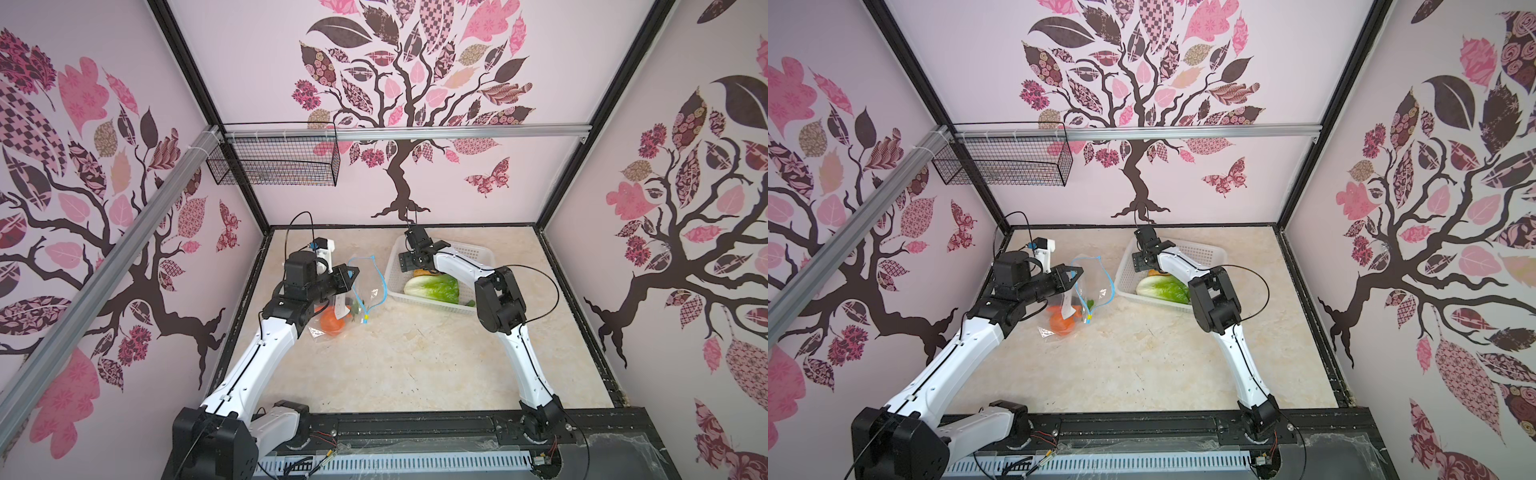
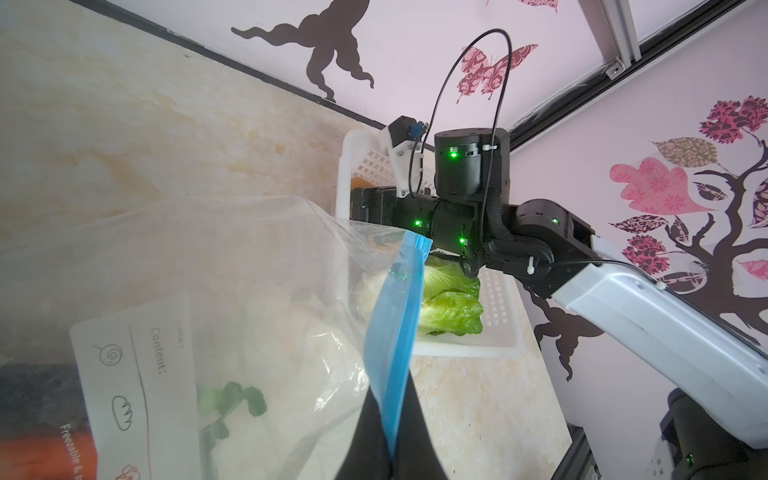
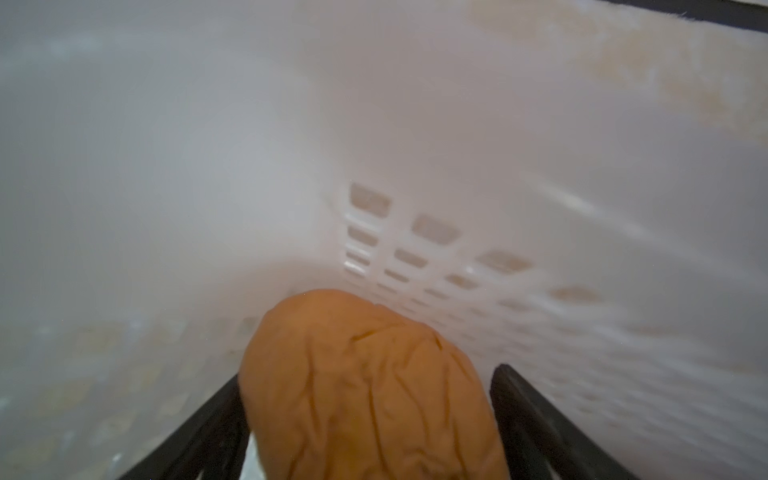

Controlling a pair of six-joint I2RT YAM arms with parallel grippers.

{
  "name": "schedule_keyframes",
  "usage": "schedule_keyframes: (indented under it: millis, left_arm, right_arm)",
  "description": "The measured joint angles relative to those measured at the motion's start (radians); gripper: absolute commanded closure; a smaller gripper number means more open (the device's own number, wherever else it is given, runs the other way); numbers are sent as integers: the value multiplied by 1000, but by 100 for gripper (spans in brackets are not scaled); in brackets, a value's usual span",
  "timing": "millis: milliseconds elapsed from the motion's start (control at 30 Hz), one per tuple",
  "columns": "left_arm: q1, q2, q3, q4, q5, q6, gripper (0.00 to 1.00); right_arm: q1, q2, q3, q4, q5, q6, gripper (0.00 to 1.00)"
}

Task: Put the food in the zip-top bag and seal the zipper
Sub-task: 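Move the right gripper to the basket and grasp the bread roll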

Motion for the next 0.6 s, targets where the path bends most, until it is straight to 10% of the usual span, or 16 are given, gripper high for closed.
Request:
schedule_keyframes:
  millis: [600]
  left_arm:
    - [0,0,0,0,3,0,100]
  right_arm:
    - [-8,-74,-164,178,2,20,40]
